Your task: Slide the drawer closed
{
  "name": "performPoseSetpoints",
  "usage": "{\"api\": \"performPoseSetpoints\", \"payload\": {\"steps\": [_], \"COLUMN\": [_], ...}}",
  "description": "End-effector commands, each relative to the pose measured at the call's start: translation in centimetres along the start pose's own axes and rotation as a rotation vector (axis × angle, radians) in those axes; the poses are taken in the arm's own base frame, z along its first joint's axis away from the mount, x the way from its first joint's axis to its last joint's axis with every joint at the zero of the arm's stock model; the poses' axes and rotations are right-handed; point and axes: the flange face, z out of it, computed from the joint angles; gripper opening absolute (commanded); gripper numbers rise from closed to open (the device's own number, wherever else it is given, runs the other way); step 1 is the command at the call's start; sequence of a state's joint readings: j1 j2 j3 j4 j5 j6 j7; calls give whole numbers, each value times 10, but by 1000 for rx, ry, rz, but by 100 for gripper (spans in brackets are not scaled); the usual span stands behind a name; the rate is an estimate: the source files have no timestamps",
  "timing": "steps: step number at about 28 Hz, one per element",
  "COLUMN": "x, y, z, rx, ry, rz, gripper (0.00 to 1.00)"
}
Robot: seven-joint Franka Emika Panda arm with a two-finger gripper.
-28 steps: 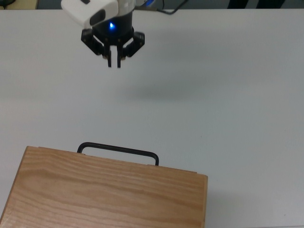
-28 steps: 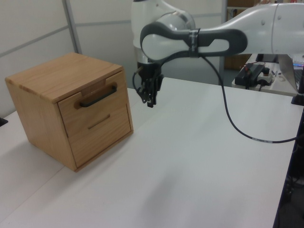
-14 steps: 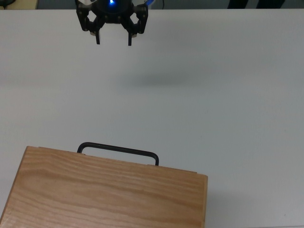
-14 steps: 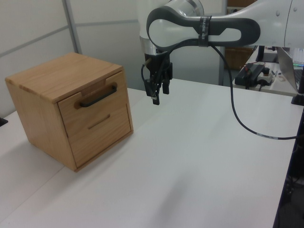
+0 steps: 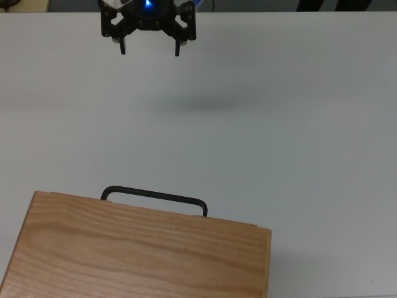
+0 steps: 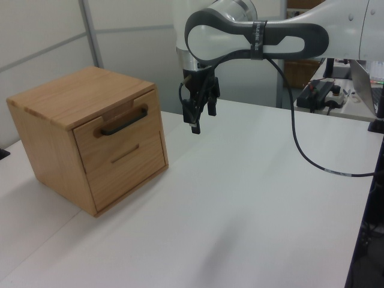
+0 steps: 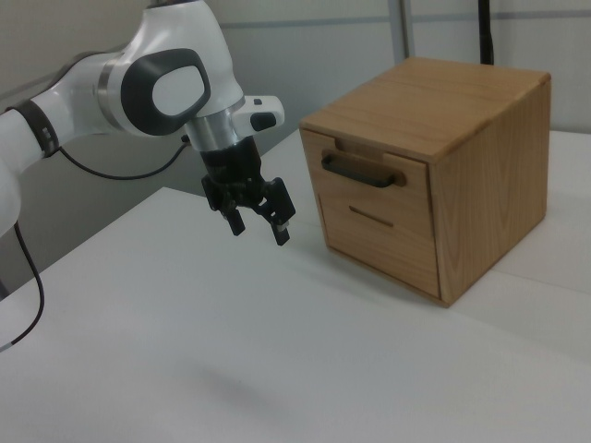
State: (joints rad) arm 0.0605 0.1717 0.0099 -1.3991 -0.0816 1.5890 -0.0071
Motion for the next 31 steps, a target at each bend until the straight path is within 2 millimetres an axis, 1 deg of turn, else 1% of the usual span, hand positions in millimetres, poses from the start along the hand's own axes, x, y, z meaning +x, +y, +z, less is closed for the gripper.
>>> {"api": "performPoseSetpoints", "payload": {"steps": [1, 17, 31], "x": [-8, -8, -14], "y": [-2, -2, -4], "z": [-3, -2, -1], "rx": [11, 12, 40], "ry": [-16, -19, -45], "rz": [-22, -22, -24], "gripper": [100, 100, 100]}}
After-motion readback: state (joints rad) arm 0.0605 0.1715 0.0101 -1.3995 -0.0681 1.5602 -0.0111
